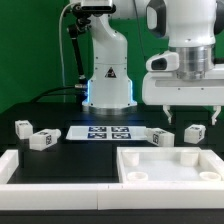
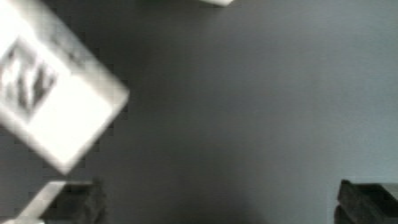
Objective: Assemble square table
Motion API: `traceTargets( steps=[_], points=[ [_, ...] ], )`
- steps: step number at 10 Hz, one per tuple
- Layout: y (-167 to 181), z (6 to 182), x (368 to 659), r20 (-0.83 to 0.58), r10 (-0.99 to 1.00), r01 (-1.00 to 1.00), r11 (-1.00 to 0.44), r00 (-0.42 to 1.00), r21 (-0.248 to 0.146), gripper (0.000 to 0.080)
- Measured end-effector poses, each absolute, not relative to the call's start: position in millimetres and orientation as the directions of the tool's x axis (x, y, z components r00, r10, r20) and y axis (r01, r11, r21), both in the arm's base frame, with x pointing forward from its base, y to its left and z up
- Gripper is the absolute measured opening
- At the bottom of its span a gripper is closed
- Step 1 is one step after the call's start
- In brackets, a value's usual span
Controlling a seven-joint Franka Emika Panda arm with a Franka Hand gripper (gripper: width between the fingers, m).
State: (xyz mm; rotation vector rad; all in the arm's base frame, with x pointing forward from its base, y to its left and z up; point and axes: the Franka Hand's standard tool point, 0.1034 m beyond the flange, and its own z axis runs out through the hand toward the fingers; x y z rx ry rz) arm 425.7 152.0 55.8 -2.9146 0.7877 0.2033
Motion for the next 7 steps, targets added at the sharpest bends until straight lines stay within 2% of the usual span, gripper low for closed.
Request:
traceTargets(
  steps=[1,5,6,7],
  points=[
    [154.6,54.3,421.5,-0.191,-0.566,-0.587,-0.805,0.802,-0.082,0.0649],
    [152.0,51.9,417.3,-0.222,-0.524,-0.551,-0.831,0.822,-0.08,0.0649],
    [150.9,48.0,401.9,-0.339,-0.524,-0.577,-0.814,0.782,-0.072,0.0649],
    [151.7,47.9,400.1,-0.425,-0.509,-0.59,-0.804,0.748,-0.077,0.0649]
  ],
)
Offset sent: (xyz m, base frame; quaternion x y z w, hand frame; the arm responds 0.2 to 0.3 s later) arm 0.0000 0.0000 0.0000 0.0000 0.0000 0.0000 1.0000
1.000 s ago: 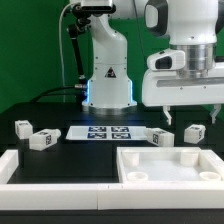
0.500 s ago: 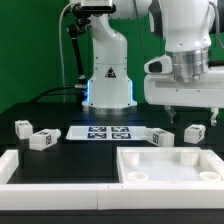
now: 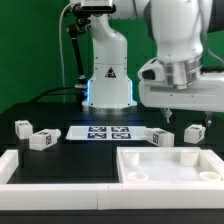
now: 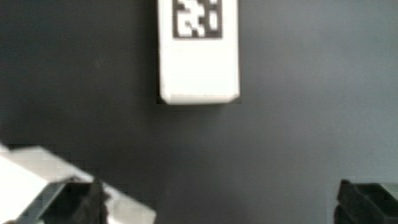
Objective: Assemble square table
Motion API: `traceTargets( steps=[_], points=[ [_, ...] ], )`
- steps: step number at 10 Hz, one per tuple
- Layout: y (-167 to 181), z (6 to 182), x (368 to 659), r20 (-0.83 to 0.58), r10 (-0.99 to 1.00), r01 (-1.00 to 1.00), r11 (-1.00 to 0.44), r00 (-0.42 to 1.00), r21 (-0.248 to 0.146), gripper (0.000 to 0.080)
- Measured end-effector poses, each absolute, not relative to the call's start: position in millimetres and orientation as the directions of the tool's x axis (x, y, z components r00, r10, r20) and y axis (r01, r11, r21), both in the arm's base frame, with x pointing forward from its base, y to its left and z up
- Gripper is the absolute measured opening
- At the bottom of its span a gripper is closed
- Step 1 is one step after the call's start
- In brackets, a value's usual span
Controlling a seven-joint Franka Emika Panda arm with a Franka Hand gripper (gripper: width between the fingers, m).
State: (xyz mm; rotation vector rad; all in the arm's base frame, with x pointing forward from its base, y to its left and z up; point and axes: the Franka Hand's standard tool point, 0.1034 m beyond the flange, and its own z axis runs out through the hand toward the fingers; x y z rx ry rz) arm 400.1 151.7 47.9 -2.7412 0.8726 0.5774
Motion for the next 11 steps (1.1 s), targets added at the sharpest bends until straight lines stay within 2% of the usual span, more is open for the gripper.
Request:
traceTargets(
  steps=[4,6,10,11],
  points=[
    [149.5,44.3,401.2,-0.607,-0.444,-0.596,-0.801,0.659,-0.061,0.0649],
    [153.1,37.3,390.8,-0.729,-0.391,-0.608,-0.793,0.562,-0.044,0.0649],
    [154.6,34.4,390.4,-0.738,-0.387,-0.607,-0.794,0.554,-0.039,0.0649],
    [164.9,27.7,379.1,-0.749,-0.4,-0.624,-0.781,0.528,-0.023,0.0649]
  ],
)
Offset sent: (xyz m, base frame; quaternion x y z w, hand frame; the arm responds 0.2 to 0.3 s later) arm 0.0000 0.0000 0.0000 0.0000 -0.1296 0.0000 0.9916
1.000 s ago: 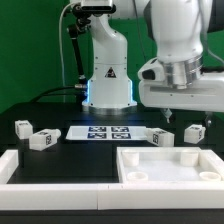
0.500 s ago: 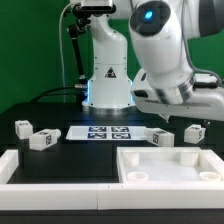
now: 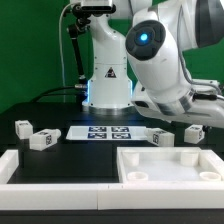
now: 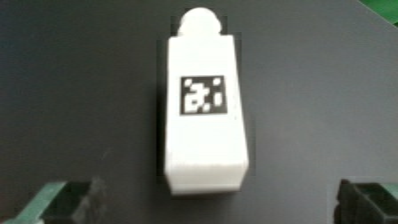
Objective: Assemble square table
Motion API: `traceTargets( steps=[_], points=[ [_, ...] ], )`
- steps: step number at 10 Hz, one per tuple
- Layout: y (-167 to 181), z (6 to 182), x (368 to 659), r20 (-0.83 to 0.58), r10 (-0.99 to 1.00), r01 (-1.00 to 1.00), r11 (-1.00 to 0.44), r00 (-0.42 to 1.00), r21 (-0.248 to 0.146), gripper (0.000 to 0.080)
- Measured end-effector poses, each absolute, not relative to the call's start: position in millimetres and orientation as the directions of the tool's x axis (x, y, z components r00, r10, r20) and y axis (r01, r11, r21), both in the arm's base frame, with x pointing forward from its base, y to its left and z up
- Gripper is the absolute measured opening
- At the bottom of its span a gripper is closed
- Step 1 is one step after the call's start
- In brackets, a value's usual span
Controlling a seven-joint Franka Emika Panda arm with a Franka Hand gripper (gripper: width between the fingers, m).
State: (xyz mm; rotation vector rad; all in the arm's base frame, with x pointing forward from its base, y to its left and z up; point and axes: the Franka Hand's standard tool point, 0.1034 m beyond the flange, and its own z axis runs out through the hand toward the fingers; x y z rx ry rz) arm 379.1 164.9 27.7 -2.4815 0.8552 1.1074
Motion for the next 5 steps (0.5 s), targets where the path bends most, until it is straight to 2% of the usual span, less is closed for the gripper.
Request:
traceTargets(
  steps=[1,5],
  points=[
    [173.1,16.2,364.9,-0.749,-0.4,-0.621,-0.784,0.528,-0.019,0.0649],
    [185.3,6.0,350.0,-0.748,-0.404,-0.612,-0.791,0.527,-0.004,0.0649]
  ],
)
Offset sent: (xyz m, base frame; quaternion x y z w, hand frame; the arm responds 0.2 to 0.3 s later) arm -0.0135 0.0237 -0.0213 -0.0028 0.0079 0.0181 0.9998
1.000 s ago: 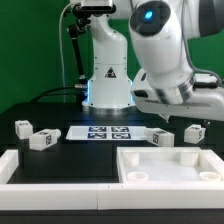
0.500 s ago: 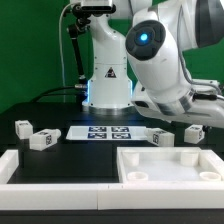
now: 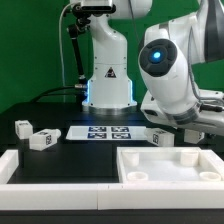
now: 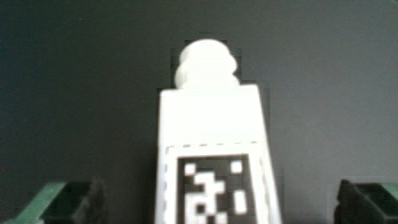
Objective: Assemble square table
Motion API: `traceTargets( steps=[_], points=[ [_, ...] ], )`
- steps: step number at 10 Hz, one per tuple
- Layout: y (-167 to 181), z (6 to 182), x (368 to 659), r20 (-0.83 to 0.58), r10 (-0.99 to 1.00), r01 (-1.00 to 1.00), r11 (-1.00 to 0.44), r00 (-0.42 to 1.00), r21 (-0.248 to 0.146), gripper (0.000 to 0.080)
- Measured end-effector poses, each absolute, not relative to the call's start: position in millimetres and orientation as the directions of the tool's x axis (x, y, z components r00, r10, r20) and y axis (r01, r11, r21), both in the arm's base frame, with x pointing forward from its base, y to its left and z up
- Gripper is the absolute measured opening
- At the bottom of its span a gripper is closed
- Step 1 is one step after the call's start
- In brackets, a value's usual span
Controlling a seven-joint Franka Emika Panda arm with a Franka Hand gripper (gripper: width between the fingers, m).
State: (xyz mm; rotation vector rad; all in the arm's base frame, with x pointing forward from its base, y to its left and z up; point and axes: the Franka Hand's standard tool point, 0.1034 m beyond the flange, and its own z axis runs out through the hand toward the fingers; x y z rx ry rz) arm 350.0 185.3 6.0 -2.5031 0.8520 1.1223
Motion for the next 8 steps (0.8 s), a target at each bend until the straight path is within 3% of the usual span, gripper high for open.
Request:
traceTargets(
  steps=[1,3,4,5,8],
  points=[
    [184.4,5.8,350.3,-0.747,-0.404,-0.612,-0.791,0.528,-0.005,0.0649],
    [184.3,5.7,350.3,-0.747,-0.404,-0.612,-0.791,0.528,-0.004,0.0391],
    [184.3,5.7,350.3,-0.747,-0.404,-0.612,-0.791,0.528,-0.005,0.0391],
    [184.3,5.7,350.3,-0.747,-0.404,-0.612,-0.791,0.528,-0.005,0.0285],
    [184.3,5.7,350.2,-0.747,-0.404,-0.612,-0.791,0.528,-0.005,0.0285]
  ],
)
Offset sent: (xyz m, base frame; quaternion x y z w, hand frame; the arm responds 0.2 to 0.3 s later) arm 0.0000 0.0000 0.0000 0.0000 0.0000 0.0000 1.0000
